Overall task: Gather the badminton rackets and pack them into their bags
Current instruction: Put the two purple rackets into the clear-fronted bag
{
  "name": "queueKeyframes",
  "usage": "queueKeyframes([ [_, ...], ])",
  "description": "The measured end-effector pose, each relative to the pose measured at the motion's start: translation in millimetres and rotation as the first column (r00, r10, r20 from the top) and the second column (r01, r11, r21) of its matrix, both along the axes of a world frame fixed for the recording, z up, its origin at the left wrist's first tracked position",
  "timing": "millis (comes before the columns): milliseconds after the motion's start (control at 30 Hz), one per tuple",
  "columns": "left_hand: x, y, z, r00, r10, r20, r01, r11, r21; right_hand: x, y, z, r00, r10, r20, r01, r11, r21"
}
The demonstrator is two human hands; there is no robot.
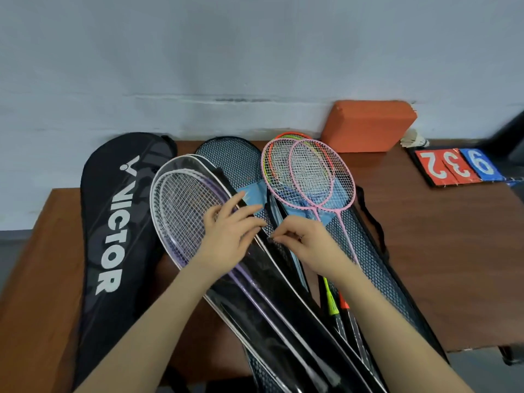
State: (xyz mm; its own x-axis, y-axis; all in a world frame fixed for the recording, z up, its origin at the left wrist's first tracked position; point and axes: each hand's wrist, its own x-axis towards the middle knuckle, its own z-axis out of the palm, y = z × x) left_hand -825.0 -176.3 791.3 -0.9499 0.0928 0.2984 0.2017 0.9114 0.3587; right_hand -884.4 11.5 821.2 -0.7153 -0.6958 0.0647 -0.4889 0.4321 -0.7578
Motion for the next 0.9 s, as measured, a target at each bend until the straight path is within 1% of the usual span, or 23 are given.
queueKeyframes([
  [133,-6,-10,3,0.999,-0.031,-0.040,0.028,0.997,-0.072,3,1,-3,1.000,-0.024,0.018,0.024,0.999,-0.022],
  [267,-20,-7,2,0.996,-0.042,-0.084,0.037,0.997,-0.065,1,12,-9,0.995,-0.074,0.066,0.074,0.997,0.001],
  [367,-33,-5,-4,0.993,-0.017,-0.113,0.009,0.998,-0.070,2,26,-13,0.981,-0.130,0.146,0.127,0.991,0.030],
  [500,-53,-6,-11,0.994,0.031,-0.103,-0.039,0.997,-0.074,5,53,-22,0.955,-0.172,0.243,0.151,0.983,0.105],
  [633,-69,-11,-14,0.996,0.080,-0.047,-0.084,0.991,-0.106,9,74,-21,0.918,-0.183,0.351,0.145,0.980,0.134],
  [700,-74,-9,-16,0.995,0.098,-0.011,-0.099,0.987,-0.131,10,78,-20,0.919,-0.177,0.352,0.135,0.981,0.141],
  [767,-76,-5,-15,0.993,0.117,0.029,-0.112,0.982,-0.150,11,77,-20,0.938,-0.167,0.305,0.131,0.982,0.135],
  [833,-72,5,-8,0.991,0.071,0.113,-0.053,0.987,-0.149,12,74,-21,0.950,-0.157,0.269,0.132,0.985,0.108],
  [900,-58,21,-6,0.974,-0.084,0.211,0.115,0.983,-0.143,13,70,-22,0.947,-0.172,0.270,0.162,0.985,0.059],
])
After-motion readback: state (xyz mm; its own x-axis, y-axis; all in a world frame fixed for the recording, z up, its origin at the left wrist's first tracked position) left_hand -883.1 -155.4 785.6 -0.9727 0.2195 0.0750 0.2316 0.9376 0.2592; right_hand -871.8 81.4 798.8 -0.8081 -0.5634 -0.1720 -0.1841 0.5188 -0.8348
